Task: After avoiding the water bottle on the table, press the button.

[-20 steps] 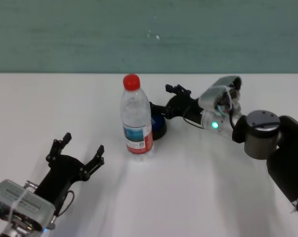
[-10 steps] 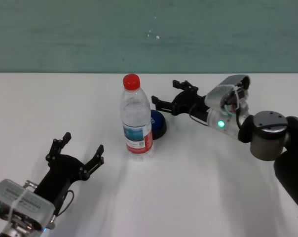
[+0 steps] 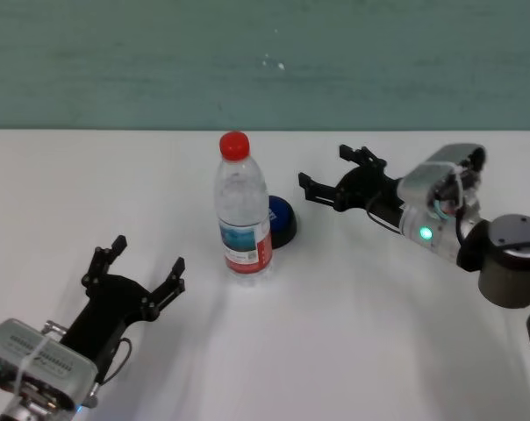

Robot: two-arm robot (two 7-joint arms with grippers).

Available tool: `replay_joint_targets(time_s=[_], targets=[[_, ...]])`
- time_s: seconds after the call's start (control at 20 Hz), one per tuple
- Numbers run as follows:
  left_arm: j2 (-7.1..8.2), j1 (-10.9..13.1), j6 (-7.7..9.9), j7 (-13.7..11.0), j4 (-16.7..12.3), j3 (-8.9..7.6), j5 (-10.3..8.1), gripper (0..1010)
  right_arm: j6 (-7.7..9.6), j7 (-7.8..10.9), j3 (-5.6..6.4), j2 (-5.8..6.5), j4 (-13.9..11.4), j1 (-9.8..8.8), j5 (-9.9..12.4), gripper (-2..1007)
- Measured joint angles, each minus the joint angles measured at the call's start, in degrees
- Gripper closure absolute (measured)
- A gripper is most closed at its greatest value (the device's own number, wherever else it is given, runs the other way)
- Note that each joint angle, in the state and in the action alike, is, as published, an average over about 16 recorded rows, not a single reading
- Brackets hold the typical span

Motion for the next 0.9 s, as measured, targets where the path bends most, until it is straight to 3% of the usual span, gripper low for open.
replay_joint_targets(time_s=[0.5,0.7,0.9], targets=[[0.0,0.0,0.0,0.0,0.0,0.0,0.0,10,2.7,-3.88,3.11,4.6,-14.2,-9.88,0.9,1],[0.0,0.0,0.0,0.0,0.0,0.0,0.0,10,3.05,-5.66,4.45,5.55,-19.0,-13.72,1.0,1],[0.0,0.0,0.0,0.0,0.0,0.0,0.0,10,2.86,-7.79,5.97,5.75,-23.0,-17.56,0.8,1]])
